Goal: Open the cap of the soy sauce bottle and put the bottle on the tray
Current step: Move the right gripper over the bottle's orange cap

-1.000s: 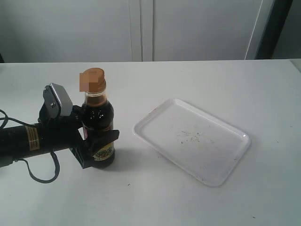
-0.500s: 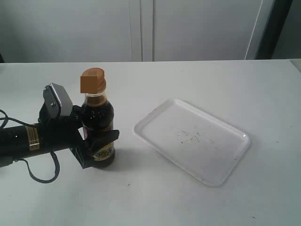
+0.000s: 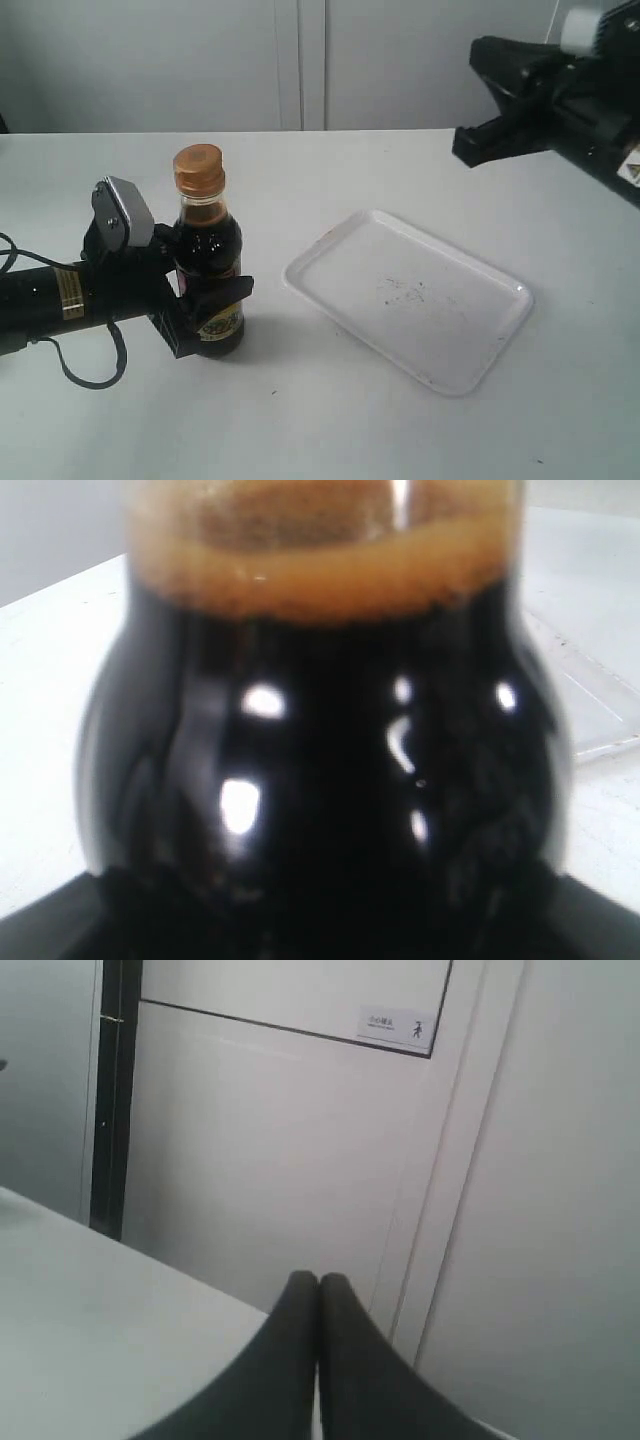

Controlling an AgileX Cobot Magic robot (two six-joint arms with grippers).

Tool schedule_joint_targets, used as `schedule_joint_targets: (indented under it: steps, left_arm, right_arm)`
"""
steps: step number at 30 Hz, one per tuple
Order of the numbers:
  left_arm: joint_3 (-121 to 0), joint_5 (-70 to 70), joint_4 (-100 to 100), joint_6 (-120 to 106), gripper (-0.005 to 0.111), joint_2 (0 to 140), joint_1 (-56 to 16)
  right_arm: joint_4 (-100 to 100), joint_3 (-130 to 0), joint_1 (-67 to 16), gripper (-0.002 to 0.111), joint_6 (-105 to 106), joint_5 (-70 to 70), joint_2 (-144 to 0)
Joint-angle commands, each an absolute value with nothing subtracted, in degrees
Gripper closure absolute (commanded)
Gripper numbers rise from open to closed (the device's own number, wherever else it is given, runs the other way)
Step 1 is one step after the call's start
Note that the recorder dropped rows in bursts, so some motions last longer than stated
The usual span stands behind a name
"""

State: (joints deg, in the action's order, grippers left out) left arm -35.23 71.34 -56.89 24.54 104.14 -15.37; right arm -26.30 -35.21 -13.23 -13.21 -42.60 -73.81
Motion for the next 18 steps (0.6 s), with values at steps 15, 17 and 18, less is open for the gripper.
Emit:
schedule_joint_targets:
  steps: [15,17,18]
  left_arm:
    - [-34.81,69.96,-57.85,24.1,0.107,103.96,-15.43]
    - [-34.81,69.96,-57.85,24.3,0.107,103.96,-15.43]
    - [-34.81,69.96,-57.85,24.36,0.107,103.96,-15.43]
  right_arm:
    - [-7.1,-42.26,-30.25,0.108,25.74,-38.44,-90.1]
    - [-7.1,-43.88,-31.55,0.108,27.86,-36.56,-91.65]
    - [-6.99,-44.53,-32.25,0.108,29.18,-35.45,-92.2]
